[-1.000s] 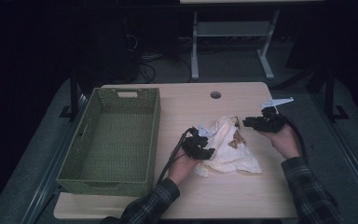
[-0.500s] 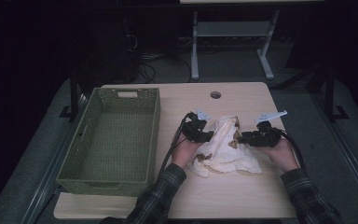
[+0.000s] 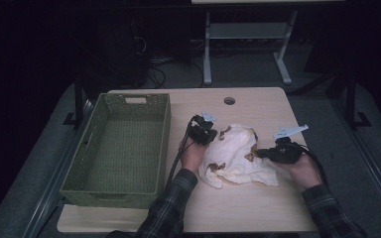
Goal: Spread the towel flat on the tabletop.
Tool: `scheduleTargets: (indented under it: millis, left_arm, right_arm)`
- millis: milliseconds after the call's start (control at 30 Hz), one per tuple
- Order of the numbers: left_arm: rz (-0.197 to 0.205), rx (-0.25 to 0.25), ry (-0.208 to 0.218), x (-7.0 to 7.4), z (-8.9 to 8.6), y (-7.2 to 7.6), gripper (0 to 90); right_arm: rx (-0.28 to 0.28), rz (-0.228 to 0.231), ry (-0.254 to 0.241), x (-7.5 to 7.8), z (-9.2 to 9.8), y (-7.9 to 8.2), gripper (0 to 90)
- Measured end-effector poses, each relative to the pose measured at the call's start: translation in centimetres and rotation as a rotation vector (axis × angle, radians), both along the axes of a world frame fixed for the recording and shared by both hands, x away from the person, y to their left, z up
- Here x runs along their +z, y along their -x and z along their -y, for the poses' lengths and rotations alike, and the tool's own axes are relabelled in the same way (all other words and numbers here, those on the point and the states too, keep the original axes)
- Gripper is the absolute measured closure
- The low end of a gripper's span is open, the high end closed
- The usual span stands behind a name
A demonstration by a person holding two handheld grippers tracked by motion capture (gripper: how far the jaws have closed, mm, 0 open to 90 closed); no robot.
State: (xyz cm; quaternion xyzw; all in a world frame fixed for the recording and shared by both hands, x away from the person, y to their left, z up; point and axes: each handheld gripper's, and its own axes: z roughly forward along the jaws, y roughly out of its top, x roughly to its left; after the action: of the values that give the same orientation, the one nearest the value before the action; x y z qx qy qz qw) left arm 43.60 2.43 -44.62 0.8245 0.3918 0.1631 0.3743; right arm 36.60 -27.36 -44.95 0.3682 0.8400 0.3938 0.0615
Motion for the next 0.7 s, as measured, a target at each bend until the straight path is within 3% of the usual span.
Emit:
scheduleTargets:
  millis: [100, 200, 333, 433, 633, 700]
  left_arm:
    - [-0.004, 0.053, -0.001, -0.1, -0.6, -0.7, 86.7]
    - [-0.008, 0.078, -0.011, -0.2, -0.8, -0.8, 74.0]
    - [0.021, 0.046, 0.000, 0.2, -0.2, 0.4, 70.0]
    - [0.039, 0.008, -0.026, 0.0, 0.5, 0.8, 69.9]
    - [-0.001, -0.003, -0.075, -1.7, 1.1, -0.2, 66.2]
    - [-0.013, -0.004, -0.090, -2.3, 1.2, -0.4, 72.2]
  right_arm:
    - [0.005, 0.004, 0.001, 0.2, 0.6, 0.8, 87.9]
    - [0.007, -0.001, -0.004, 0.0, 1.0, 1.4, 87.8]
    - [0.007, -0.008, 0.004, -0.3, 0.8, 1.4, 87.8]
    - [0.011, -0.012, 0.010, -0.4, 0.7, 1.3, 87.7]
    - [0.015, -0.006, 0.011, -0.5, 0.6, 1.4, 87.7]
    - [0.016, -0.009, 0.011, -0.5, 0.6, 1.3, 87.6]
